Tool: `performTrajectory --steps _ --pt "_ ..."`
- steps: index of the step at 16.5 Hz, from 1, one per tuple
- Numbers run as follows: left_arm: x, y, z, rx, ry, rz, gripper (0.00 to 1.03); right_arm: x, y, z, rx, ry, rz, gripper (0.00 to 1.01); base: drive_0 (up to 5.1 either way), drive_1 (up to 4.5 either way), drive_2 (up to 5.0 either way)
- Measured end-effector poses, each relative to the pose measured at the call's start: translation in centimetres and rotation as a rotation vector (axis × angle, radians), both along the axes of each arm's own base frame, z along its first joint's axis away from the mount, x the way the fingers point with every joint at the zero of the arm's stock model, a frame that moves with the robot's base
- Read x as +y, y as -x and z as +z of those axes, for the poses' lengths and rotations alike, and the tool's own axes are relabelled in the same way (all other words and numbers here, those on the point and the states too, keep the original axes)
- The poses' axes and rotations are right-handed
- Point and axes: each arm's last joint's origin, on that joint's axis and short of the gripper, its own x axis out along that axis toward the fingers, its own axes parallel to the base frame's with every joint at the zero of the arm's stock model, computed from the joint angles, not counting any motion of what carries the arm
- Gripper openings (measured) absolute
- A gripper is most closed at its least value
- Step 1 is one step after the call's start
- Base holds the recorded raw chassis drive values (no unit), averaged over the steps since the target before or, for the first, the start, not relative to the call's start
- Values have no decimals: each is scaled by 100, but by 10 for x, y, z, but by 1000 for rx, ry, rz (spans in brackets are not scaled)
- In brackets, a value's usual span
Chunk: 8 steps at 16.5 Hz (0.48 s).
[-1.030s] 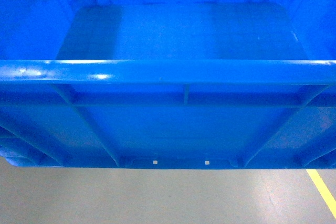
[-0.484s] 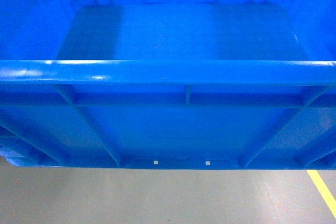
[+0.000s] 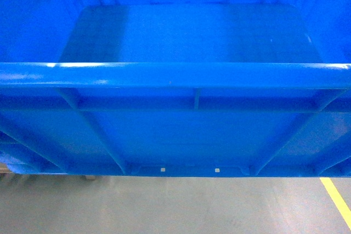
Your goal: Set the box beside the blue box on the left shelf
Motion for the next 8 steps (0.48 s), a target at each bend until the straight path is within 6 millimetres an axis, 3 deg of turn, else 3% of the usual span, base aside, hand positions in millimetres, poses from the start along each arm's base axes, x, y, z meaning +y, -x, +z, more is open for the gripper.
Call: performTrajectory --steps 8 --pt "-1 0 0 -1 0 -3 9 0 -1 -1 4 1 -1 8 -3 412 -418"
